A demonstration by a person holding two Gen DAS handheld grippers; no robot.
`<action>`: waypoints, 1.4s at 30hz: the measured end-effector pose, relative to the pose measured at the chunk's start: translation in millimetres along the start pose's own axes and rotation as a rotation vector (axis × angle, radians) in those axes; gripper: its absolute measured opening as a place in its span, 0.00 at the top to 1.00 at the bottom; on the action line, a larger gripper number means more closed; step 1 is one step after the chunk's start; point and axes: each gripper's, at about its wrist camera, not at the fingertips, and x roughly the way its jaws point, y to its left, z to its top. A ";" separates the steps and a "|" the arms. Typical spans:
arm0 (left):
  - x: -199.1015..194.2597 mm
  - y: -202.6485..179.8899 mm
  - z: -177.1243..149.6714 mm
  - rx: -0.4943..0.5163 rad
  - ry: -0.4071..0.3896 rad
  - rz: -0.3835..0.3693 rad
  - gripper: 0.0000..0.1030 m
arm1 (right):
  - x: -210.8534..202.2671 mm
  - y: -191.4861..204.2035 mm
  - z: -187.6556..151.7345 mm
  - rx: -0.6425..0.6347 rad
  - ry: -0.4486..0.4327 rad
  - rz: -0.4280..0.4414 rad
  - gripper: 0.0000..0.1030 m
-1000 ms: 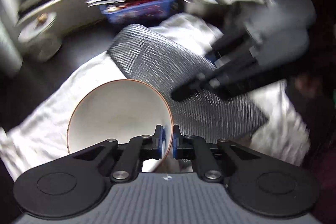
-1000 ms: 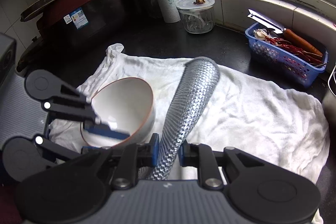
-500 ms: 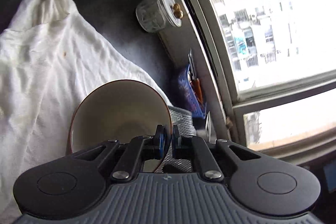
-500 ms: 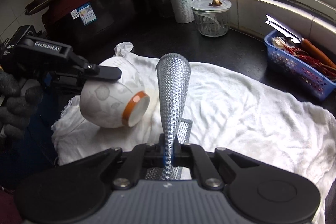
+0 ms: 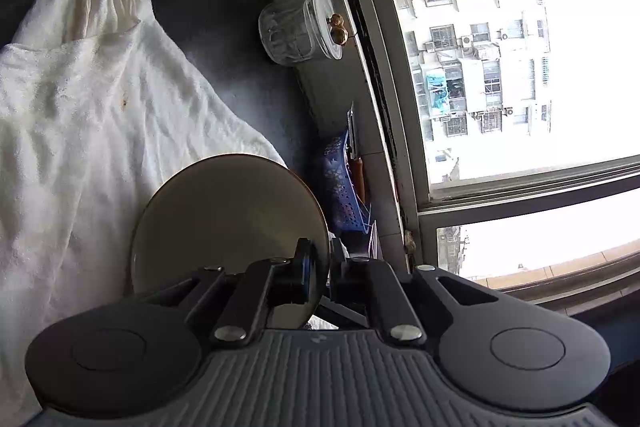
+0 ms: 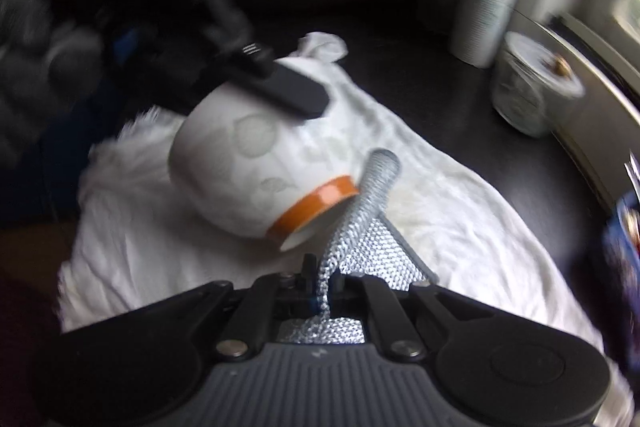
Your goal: Clean bowl
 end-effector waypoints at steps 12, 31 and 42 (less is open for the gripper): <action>2.2 4.5 -5.7 0.004 0.031 0.014 0.87 | -12.9 3.6 10.0 -0.279 -0.013 0.055 0.96; -0.2 16.6 -11.1 -0.095 -0.033 -0.014 0.84 | -36.5 23.2 0.5 -0.252 -0.081 0.060 0.96; 31.9 -55.8 -28.9 0.520 0.090 0.297 0.85 | -56.8 -46.1 -50.6 0.405 -0.033 -0.043 0.81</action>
